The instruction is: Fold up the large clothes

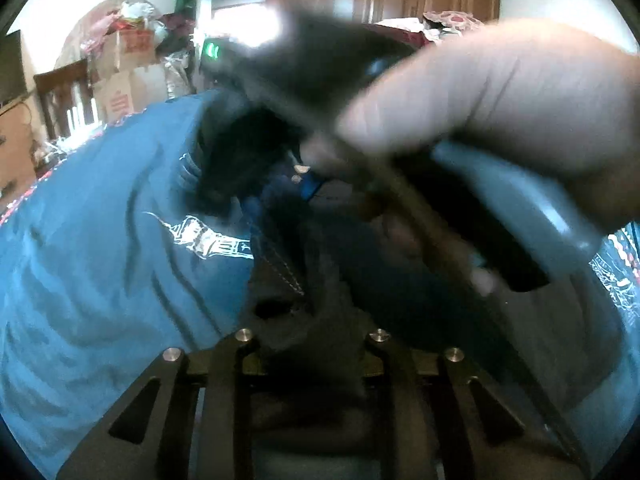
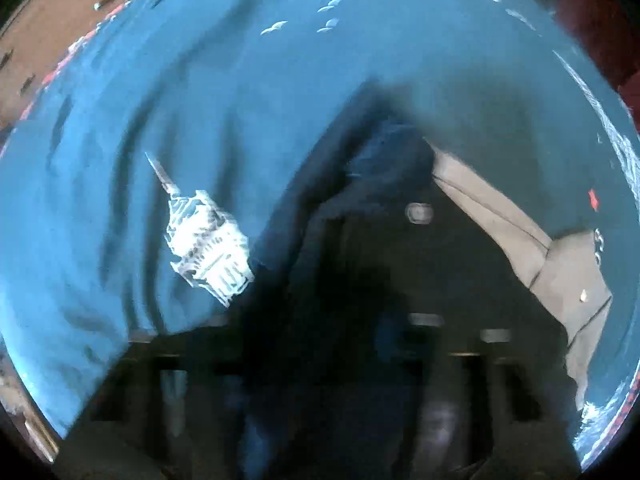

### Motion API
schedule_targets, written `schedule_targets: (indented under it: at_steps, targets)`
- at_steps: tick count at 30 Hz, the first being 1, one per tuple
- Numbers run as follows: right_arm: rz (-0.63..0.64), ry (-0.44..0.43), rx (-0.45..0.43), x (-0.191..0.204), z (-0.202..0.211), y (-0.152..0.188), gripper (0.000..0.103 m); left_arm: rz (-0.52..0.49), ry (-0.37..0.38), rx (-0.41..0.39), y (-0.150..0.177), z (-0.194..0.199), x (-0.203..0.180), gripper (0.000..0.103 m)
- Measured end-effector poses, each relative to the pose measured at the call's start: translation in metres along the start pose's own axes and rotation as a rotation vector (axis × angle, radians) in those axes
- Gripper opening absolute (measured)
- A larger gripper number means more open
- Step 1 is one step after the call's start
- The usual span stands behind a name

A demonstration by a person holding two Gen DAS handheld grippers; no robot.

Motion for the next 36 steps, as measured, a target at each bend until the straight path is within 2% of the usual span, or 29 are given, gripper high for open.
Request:
schedule_targets:
  at_steps: [1,2,4,5,7,8,10,12,15,18,24,26,27,29,31,32,34,36]
  targets:
    - [-0.041,-0.065,-0.043,-0.006,0.008,0.005,0.019,0.005,0.018,-0.001,0.000,0.003,0.003,0.019]
    - [-0.078,-0.140,-0.134,-0.015,0.029,0.014,0.015,0.006,0.034,-0.003,-0.001,0.008,0.006,0.019]
    - [-0.148,-0.218,-0.273,-0.037,0.066,0.038,0.014,-0.019,0.073,-0.042,-0.007,0.029,0.003,0.019]
    - [-0.225,-0.285,-0.359,-0.062,0.094,0.065,0.013,-0.049,0.107,-0.080,-0.013,0.047,-0.006,0.019]
    - [-0.308,-0.329,-0.451,-0.101,0.126,0.109,0.011,-0.130,0.185,-0.127,-0.019,0.076,-0.038,0.019]
    - [-0.364,-0.345,-0.499,-0.127,0.143,0.141,0.011,-0.170,0.221,-0.141,-0.020,0.085,-0.054,0.019]
    - [-0.462,-0.347,-0.536,-0.171,0.159,0.191,0.010,-0.291,0.360,-0.147,-0.012,0.108,-0.109,0.023]
    - [-0.542,-0.350,-0.547,-0.210,0.163,0.236,0.010,-0.361,0.467,-0.114,0.002,0.116,-0.152,0.023]
    - [-0.662,-0.374,-0.550,-0.259,0.157,0.293,0.010,-0.451,0.570,-0.039,0.033,0.113,-0.209,0.023]
    - [-0.726,-0.374,-0.556,-0.288,0.151,0.317,0.009,-0.483,0.619,0.051,0.062,0.103,-0.241,0.023]
    - [-0.748,-0.425,-0.540,-0.313,0.140,0.335,0.009,-0.525,0.633,0.114,0.094,0.099,-0.261,0.023]
    - [-0.749,-0.445,-0.489,-0.317,0.123,0.332,0.009,-0.547,0.606,0.151,0.102,0.087,-0.276,0.031]
    - [-0.744,-0.443,-0.477,-0.318,0.117,0.329,0.009,-0.553,0.595,0.183,0.111,0.082,-0.270,0.033]
    - [-0.744,-0.459,-0.483,-0.317,0.116,0.331,0.009,-0.560,0.577,0.213,0.119,0.083,-0.269,0.034]
    - [-0.767,-0.492,-0.485,-0.319,0.120,0.345,0.017,-0.565,0.574,0.223,0.113,0.094,-0.260,0.039]
    - [-0.779,-0.515,-0.477,-0.314,0.124,0.354,0.021,-0.564,0.580,0.213,0.112,0.104,-0.248,0.048]
    - [-0.773,-0.542,-0.476,-0.302,0.133,0.364,0.046,-0.548,0.587,0.177,0.095,0.119,-0.236,0.061]
    - [-0.768,-0.541,-0.478,-0.285,0.146,0.379,0.058,-0.508,0.578,0.118,0.082,0.148,-0.199,0.066]
Point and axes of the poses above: each gripper's, at about its wrist camera, not at the fingertips, and z roughly against the way its jaws point, x to its left, y to its underside, the point moved 7 cm from there along -z, roughly the way its jaws point, and after that the axes turned 5 degrees about -y, right-handed, at the moved point
